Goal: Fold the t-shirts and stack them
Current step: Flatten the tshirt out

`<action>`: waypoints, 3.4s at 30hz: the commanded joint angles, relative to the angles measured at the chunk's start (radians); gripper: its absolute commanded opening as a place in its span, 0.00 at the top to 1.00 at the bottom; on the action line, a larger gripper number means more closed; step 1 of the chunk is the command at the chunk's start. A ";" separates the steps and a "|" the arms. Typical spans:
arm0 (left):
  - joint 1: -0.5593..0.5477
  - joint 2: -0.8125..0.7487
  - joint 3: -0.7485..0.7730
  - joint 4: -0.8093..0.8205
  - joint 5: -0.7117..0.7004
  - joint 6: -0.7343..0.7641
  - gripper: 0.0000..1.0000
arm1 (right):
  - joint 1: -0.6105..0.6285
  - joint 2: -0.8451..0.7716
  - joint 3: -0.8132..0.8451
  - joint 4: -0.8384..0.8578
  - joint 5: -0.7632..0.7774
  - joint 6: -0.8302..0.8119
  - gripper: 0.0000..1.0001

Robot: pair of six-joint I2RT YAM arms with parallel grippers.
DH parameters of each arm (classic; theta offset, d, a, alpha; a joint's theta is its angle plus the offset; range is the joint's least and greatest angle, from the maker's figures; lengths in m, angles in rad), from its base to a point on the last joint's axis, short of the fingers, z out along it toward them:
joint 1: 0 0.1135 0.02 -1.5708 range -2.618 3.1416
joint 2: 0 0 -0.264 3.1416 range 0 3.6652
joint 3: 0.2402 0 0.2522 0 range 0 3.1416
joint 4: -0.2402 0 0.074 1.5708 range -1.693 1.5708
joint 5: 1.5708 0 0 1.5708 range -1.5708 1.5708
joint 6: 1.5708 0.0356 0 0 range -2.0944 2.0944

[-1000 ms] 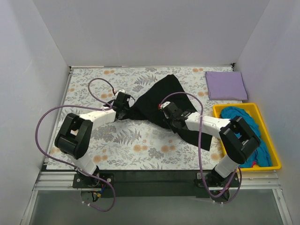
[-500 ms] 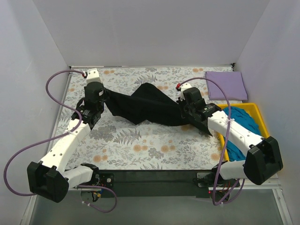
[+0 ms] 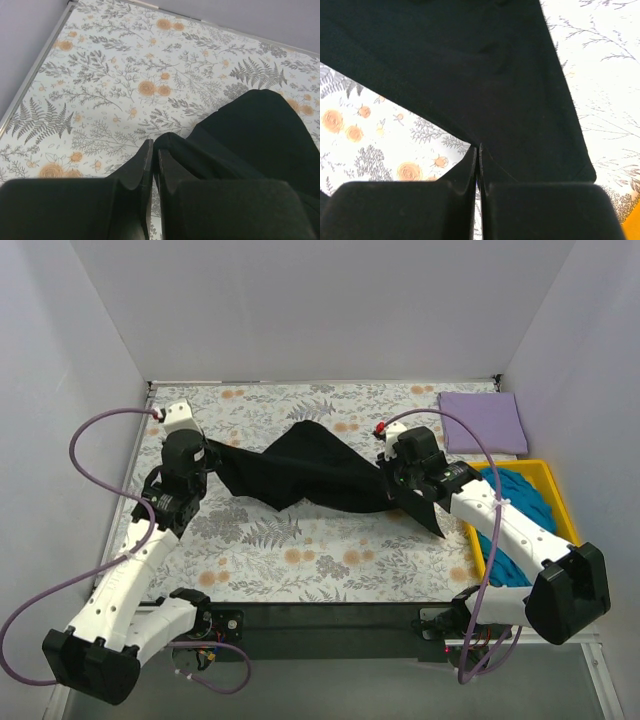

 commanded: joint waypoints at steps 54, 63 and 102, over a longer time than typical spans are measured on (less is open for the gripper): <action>0.025 0.265 -0.324 0.119 0.425 -0.375 0.64 | -0.016 0.332 -0.002 0.070 -0.154 0.054 0.64; 0.055 0.644 -0.141 0.205 0.364 -0.356 0.70 | -0.025 0.559 0.157 0.123 -0.065 0.019 0.63; -0.097 0.259 -0.283 -0.398 0.071 -0.749 0.53 | -0.096 -0.177 -0.261 0.050 0.144 0.178 0.24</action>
